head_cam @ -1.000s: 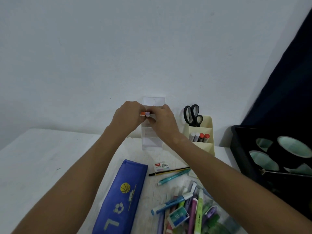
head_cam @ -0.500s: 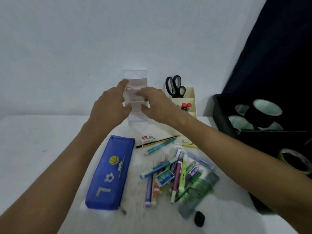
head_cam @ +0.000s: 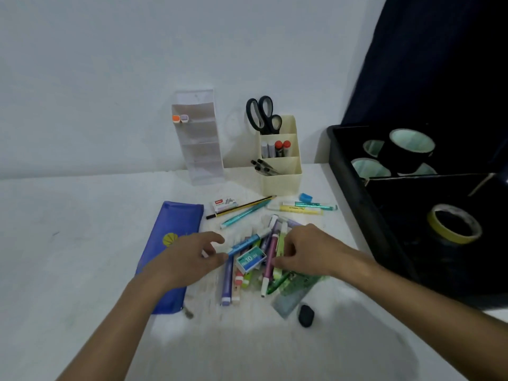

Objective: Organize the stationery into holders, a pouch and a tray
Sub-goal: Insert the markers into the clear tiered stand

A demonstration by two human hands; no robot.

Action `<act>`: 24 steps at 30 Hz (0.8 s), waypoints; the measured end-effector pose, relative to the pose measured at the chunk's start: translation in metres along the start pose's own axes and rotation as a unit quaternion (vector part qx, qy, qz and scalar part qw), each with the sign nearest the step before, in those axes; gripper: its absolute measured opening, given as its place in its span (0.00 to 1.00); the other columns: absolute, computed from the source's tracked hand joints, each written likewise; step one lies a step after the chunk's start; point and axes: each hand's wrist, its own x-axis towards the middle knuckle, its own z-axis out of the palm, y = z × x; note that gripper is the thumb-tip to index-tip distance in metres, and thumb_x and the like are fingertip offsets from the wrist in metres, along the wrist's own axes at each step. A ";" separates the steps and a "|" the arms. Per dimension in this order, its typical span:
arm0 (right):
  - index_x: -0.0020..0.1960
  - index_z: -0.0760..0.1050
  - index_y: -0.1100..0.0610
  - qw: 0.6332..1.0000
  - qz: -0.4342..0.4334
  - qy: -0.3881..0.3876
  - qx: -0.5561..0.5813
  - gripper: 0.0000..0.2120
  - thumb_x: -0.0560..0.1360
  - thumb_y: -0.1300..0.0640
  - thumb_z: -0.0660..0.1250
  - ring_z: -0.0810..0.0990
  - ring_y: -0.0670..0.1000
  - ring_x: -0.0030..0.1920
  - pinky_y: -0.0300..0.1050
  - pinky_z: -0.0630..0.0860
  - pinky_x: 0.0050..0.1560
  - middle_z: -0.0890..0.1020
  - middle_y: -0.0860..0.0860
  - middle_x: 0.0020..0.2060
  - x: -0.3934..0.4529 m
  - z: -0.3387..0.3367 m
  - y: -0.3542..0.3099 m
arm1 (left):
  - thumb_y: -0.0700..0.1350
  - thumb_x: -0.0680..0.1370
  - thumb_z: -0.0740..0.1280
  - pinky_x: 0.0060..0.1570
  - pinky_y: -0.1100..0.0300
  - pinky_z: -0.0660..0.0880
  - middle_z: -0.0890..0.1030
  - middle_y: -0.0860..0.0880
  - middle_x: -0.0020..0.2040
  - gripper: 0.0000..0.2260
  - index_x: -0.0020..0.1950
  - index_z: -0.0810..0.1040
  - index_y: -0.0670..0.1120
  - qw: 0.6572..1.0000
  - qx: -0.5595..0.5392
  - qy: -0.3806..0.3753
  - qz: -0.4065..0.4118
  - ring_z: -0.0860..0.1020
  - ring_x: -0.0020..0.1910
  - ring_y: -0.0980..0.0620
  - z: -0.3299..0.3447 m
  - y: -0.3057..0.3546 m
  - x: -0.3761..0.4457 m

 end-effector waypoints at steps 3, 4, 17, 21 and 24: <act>0.36 0.73 0.55 0.999 0.016 0.004 0.046 0.16 0.74 0.44 0.67 0.73 0.45 0.30 0.39 0.67 0.29 0.76 0.49 0.31 -0.007 0.015 0.000 | 0.57 0.77 0.65 0.46 0.65 0.73 0.78 0.56 0.52 0.17 0.65 0.73 0.55 1.000 -0.013 0.013 -0.011 0.78 0.47 0.59 0.011 0.001 -0.001; 0.35 0.72 0.54 0.997 0.024 0.005 0.068 0.16 0.74 0.44 0.67 0.71 0.44 0.28 0.39 0.66 0.28 0.74 0.48 0.30 -0.009 0.019 -0.001 | 0.57 0.77 0.64 0.47 0.64 0.74 0.79 0.55 0.52 0.17 0.64 0.74 0.55 1.000 -0.014 0.021 -0.016 0.78 0.47 0.57 0.013 0.002 -0.001; 0.46 0.83 0.56 0.972 0.079 0.102 0.197 0.12 0.75 0.51 0.64 0.76 0.45 0.31 0.38 0.74 0.31 0.82 0.50 0.38 -0.015 0.010 0.009 | 0.53 0.74 0.71 0.40 0.52 0.80 0.82 0.52 0.37 0.03 0.46 0.82 0.55 0.985 -0.107 0.138 0.000 0.80 0.37 0.51 0.006 0.014 -0.008; 0.64 0.76 0.53 0.961 0.008 0.181 0.211 0.16 0.79 0.54 0.58 0.73 0.43 0.33 0.32 0.68 0.33 0.80 0.49 0.46 -0.012 -0.005 0.009 | 0.50 0.74 0.72 0.37 0.54 0.78 0.80 0.52 0.37 0.05 0.48 0.82 0.53 0.959 -0.149 0.235 0.044 0.78 0.35 0.52 -0.013 0.027 -0.008; 0.59 0.77 0.53 0.938 -0.037 0.224 0.261 0.13 0.81 0.55 0.56 0.73 0.44 0.31 0.39 0.74 0.33 0.78 0.47 0.38 -0.006 -0.023 0.003 | 0.51 0.74 0.71 0.32 0.68 0.69 0.79 0.58 0.31 0.01 0.44 0.81 0.57 0.942 -0.137 0.294 0.091 0.76 0.30 0.60 -0.034 0.038 -0.009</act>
